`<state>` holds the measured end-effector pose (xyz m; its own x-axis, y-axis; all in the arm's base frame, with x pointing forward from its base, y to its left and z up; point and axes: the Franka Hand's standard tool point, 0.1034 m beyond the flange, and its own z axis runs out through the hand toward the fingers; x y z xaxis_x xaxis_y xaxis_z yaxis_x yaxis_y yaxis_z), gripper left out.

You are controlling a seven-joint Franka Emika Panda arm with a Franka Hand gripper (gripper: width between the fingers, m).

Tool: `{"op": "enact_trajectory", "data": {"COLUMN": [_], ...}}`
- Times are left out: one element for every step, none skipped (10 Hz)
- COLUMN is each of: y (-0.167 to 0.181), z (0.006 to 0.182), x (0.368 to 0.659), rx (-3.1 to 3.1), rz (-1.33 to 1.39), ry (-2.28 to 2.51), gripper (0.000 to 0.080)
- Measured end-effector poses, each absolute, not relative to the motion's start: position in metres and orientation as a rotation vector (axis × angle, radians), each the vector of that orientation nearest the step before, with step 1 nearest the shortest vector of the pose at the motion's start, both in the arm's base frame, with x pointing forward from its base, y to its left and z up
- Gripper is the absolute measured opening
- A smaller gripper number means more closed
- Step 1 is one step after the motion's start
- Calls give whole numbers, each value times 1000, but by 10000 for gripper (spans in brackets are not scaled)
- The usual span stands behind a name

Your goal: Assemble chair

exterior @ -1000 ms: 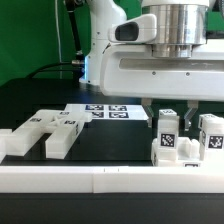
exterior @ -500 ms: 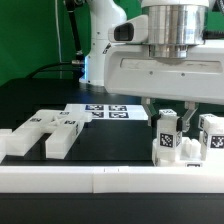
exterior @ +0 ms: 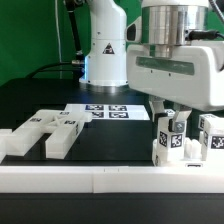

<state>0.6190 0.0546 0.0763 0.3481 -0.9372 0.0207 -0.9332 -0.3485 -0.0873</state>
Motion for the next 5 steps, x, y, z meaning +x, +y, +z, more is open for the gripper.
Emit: {"op": "enact_trajectory", "data": {"y": [55,56,56,56,57], "z": [76,76,76,76,76], "x": [619,618,619,618,619], "rx": [-2460,-2354,-2271,-2145,-1987], "rz": [-100,-95,-91,-84,-85], "ry": [1850,1979,2068,2189,2328], "gripper": [291,291,291,291,291]}}
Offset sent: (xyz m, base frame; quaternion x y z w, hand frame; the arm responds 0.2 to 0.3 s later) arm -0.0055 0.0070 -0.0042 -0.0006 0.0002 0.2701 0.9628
